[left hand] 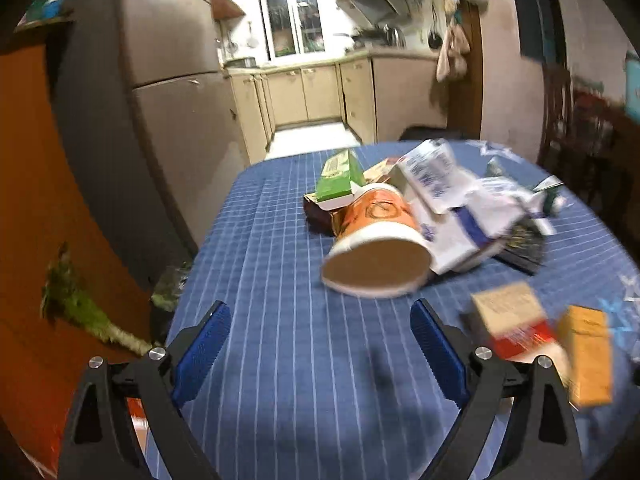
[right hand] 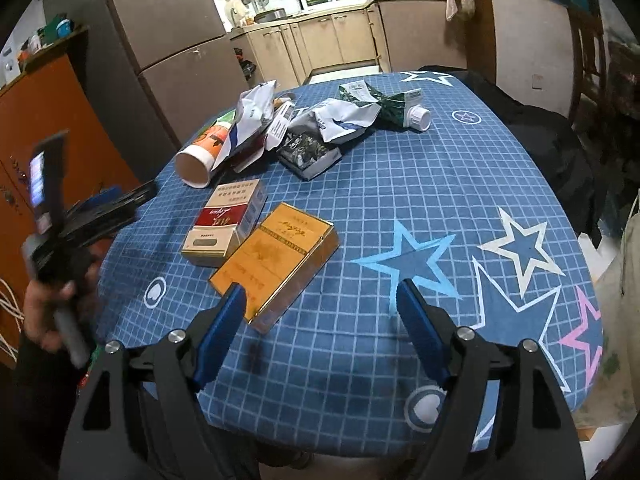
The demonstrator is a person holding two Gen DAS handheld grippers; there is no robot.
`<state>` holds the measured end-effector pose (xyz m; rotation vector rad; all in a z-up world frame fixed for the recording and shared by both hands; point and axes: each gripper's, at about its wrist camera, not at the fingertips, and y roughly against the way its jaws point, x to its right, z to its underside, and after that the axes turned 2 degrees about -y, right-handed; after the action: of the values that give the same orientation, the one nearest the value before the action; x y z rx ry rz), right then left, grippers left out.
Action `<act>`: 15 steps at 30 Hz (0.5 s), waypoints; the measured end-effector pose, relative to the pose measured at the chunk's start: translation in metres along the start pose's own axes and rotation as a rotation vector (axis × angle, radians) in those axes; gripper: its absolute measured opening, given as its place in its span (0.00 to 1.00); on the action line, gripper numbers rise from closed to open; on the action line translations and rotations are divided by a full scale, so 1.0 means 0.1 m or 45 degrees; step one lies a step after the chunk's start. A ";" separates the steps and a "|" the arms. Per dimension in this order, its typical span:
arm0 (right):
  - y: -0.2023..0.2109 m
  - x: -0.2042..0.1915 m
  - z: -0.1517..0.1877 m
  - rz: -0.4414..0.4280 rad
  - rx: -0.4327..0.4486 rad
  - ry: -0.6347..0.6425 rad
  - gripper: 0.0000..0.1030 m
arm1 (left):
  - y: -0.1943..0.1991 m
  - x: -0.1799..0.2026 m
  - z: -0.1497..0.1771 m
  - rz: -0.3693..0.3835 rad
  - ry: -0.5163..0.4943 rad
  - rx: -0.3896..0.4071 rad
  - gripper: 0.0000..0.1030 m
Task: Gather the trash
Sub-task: 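Grasp the second orange cup with the left tool while the right tool grasps the green milk carton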
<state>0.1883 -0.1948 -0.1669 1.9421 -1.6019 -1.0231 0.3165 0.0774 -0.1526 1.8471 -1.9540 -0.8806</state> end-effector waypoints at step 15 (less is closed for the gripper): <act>-0.15 -0.08 -0.27 0.010 0.113 -0.028 0.78 | -0.84 -0.12 -0.29 0.168 0.045 -0.165 0.28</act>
<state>0.2183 -0.1872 -0.1579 1.9872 -1.6923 -0.9892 0.4011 0.0850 -0.1805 1.6306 -1.9241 -0.9046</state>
